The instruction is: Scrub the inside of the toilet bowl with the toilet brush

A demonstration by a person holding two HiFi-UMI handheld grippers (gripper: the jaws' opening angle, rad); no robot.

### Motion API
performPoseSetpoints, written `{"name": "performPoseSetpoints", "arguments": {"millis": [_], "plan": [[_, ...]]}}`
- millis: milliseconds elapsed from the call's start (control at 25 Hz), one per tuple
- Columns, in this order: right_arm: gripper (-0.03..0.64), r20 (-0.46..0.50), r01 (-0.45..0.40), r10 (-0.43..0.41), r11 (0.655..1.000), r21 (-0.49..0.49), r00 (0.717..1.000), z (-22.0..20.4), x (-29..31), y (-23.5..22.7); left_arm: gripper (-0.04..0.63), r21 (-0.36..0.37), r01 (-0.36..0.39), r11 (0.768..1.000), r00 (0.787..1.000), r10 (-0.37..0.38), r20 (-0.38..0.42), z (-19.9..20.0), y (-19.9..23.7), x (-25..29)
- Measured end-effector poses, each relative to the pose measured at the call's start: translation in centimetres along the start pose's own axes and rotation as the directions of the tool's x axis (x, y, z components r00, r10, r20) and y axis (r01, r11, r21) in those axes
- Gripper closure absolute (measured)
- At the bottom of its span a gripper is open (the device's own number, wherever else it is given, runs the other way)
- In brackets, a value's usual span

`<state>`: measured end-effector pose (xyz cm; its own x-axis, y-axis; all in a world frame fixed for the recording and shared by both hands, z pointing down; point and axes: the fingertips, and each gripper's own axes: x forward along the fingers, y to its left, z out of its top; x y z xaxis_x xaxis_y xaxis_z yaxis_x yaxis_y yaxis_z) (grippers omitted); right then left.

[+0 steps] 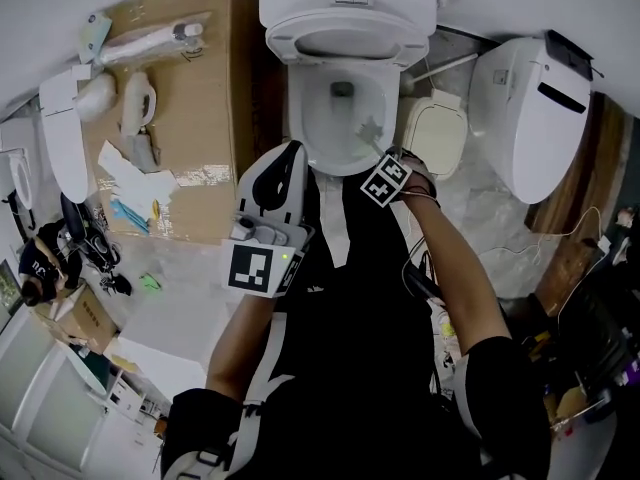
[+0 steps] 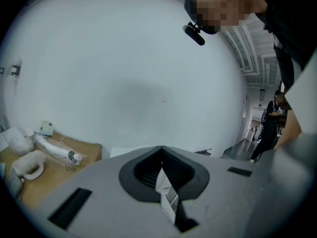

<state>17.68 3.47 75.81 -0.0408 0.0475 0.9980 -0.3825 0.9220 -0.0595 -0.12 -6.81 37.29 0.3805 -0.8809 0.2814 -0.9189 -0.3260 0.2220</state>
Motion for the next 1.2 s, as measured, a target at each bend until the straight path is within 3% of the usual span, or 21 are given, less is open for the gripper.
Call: {"name": "performPoseSetpoints", "arguments": {"millis": [240,440,880,1200], "plan": [[0.506,-0.015,0.066,-0.07,0.977,-0.201,0.997,0.7,-0.2,-1.1,0.589,-0.006,-0.032,0.999,0.999,0.032,0.005,-0.3,1.1,-0.7],[0.506,-0.012,0.139,-0.156,0.908,-0.395,0.988,1.9,-0.7,-2.4,0.589,-0.027,-0.052,0.998,0.999,0.052,0.014,-0.3,1.9,-0.9],[0.506,0.021,0.212,-0.244,0.794,-0.57,0.97,4.0,-1.6,-6.7,0.589,-0.082,-0.118,0.99,0.992,0.121,0.035,0.0,2.5,-0.3],[0.506,0.031,0.209,-0.268,0.668,-0.715,0.963,6.3,-1.0,-9.1,0.589,-0.124,-0.21,0.97,0.974,0.218,0.055,0.1,3.7,-0.2]]}}
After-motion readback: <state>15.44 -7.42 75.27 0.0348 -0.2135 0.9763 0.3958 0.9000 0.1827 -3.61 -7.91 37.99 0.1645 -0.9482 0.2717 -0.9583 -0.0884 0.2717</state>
